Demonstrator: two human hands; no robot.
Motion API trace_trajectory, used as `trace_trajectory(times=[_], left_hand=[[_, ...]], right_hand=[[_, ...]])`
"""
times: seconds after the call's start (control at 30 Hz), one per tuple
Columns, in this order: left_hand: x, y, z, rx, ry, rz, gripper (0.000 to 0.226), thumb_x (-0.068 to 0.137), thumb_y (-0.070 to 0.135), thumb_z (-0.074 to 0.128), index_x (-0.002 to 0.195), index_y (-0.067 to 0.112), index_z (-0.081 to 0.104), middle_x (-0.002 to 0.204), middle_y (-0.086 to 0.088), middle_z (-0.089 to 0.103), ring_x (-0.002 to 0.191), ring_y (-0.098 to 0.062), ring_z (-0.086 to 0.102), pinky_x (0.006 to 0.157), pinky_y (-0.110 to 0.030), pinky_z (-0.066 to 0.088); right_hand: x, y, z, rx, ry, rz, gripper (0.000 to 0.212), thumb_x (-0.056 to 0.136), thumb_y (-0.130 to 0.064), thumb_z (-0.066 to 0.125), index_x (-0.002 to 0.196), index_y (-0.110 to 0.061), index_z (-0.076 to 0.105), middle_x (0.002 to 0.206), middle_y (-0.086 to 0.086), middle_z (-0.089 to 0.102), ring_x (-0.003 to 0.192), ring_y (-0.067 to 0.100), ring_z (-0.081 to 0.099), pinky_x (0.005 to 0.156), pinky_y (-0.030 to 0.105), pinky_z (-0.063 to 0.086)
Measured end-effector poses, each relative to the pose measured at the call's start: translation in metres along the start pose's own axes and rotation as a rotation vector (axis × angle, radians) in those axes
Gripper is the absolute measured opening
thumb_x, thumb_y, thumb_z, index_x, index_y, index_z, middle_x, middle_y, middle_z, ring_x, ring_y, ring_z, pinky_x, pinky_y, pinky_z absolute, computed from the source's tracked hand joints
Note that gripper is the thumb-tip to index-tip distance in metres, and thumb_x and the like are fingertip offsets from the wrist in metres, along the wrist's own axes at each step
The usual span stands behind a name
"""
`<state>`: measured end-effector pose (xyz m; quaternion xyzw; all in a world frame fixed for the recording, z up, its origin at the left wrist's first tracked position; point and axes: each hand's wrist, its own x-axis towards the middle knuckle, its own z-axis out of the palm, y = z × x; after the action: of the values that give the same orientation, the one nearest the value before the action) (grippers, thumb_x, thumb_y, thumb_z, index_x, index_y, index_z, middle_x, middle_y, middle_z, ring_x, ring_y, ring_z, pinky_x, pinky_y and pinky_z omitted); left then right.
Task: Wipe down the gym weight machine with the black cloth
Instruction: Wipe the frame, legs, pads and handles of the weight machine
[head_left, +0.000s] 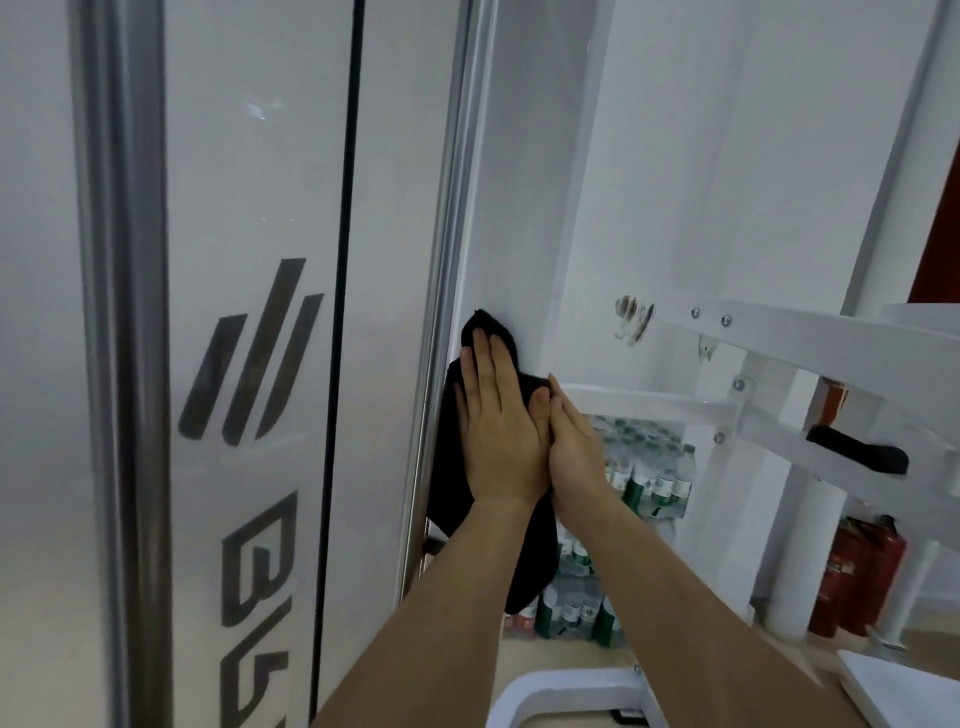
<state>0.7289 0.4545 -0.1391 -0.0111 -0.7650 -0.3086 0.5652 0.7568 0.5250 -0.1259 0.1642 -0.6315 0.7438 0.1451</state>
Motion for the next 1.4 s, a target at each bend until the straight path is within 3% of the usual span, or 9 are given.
trace_trajectory(times=[0.13, 0.2, 0.3, 0.57, 0.93, 1.2, 1.27, 1.33, 1.4], left_hand=[[0.010, 0.013, -0.005, 0.013, -0.024, -0.033, 0.070, 0.103, 0.047, 0.023, 0.158, 0.007, 0.003, 0.167, -0.010, 0.003, 0.154, -0.027, 0.002, 0.125, -0.045, 0.008], [0.032, 0.025, -0.008, 0.016, 0.007, -0.029, 0.071, 0.103, 0.047, 0.026, 0.158, 0.006, 0.007, 0.167, -0.012, 0.006, 0.154, -0.029, 0.005, 0.124, -0.046, 0.009], [0.052, 0.029, -0.005, 0.033, 0.040, 0.006, 0.074, 0.102, 0.047, 0.036, 0.158, 0.005, 0.011, 0.166, -0.012, 0.009, 0.154, -0.029, 0.007, 0.125, -0.043, 0.007], [0.009, 0.013, 0.004, 0.134, 0.074, 0.014, 0.075, 0.101, 0.042, 0.047, 0.156, 0.004, 0.013, 0.165, -0.015, 0.015, 0.152, -0.030, 0.014, 0.124, -0.040, 0.010], [-0.081, -0.034, 0.011, 0.064, -0.039, -0.027, 0.076, 0.103, 0.047, 0.036, 0.157, 0.009, -0.001, 0.167, -0.011, 0.005, 0.154, -0.025, 0.002, 0.124, -0.043, 0.009], [-0.064, -0.027, 0.010, 0.010, 0.016, -0.032, 0.074, 0.104, 0.048, 0.037, 0.158, 0.007, 0.006, 0.167, -0.010, 0.008, 0.154, -0.025, 0.004, 0.124, -0.032, -0.005], [-0.079, -0.034, 0.015, 0.011, 0.041, -0.035, 0.074, 0.103, 0.046, 0.041, 0.158, 0.007, 0.009, 0.166, -0.010, 0.011, 0.154, -0.026, 0.007, 0.124, -0.034, -0.002], [-0.093, -0.040, 0.020, 0.028, 0.040, -0.032, 0.074, 0.103, 0.045, 0.042, 0.157, 0.006, 0.011, 0.166, -0.011, 0.012, 0.154, -0.027, 0.008, 0.125, -0.037, 0.002], [-0.106, -0.046, 0.023, 0.045, 0.043, -0.028, 0.073, 0.104, 0.045, 0.040, 0.157, 0.006, 0.011, 0.165, -0.012, 0.014, 0.153, -0.029, 0.011, 0.124, -0.038, 0.005]], right_hand=[[0.009, -0.014, -0.003, 0.302, -0.121, 0.158, 0.039, 0.106, -0.035, 0.042, 0.137, -0.018, 0.060, 0.135, 0.001, 0.064, 0.125, 0.016, 0.060, 0.112, 0.035, 0.043], [0.023, -0.029, -0.002, 0.350, -0.145, 0.133, 0.051, 0.106, -0.044, 0.035, 0.143, -0.014, 0.053, 0.141, 0.003, 0.059, 0.130, 0.017, 0.055, 0.115, 0.036, 0.038], [0.035, -0.040, 0.003, 0.317, -0.169, 0.080, 0.059, 0.105, -0.050, 0.030, 0.150, -0.016, 0.043, 0.148, 0.001, 0.053, 0.137, 0.015, 0.049, 0.120, 0.038, 0.032], [0.005, 0.011, -0.002, 0.310, -0.151, 0.109, 0.047, 0.107, -0.042, 0.029, 0.136, -0.020, 0.059, 0.133, 0.001, 0.066, 0.126, 0.017, 0.059, 0.116, 0.040, 0.038], [-0.036, 0.062, -0.018, 0.247, -0.139, 0.231, 0.050, 0.106, -0.045, 0.027, 0.135, -0.018, 0.058, 0.135, 0.003, 0.064, 0.128, 0.015, 0.056, 0.111, 0.032, 0.040], [-0.028, 0.050, -0.024, 0.164, -0.192, 0.168, 0.063, 0.103, -0.054, 0.032, 0.152, -0.015, 0.039, 0.151, 0.003, 0.048, 0.140, 0.015, 0.043, 0.121, 0.036, 0.027], [-0.039, 0.066, -0.028, 0.108, -0.170, 0.148, 0.064, 0.101, -0.051, 0.040, 0.150, -0.010, 0.040, 0.145, 0.001, 0.055, 0.135, 0.007, 0.048, 0.114, 0.026, 0.035], [-0.046, 0.087, -0.036, 0.133, -0.181, 0.127, 0.052, 0.106, -0.043, 0.039, 0.148, -0.011, 0.040, 0.126, -0.017, 0.057, 0.111, -0.020, 0.054, 0.092, 0.005, 0.041], [-0.052, 0.101, -0.040, 0.078, -0.178, 0.110, 0.051, 0.108, -0.043, 0.033, 0.148, -0.013, 0.041, 0.125, -0.017, 0.059, 0.109, -0.019, 0.055, 0.091, 0.006, 0.043]])
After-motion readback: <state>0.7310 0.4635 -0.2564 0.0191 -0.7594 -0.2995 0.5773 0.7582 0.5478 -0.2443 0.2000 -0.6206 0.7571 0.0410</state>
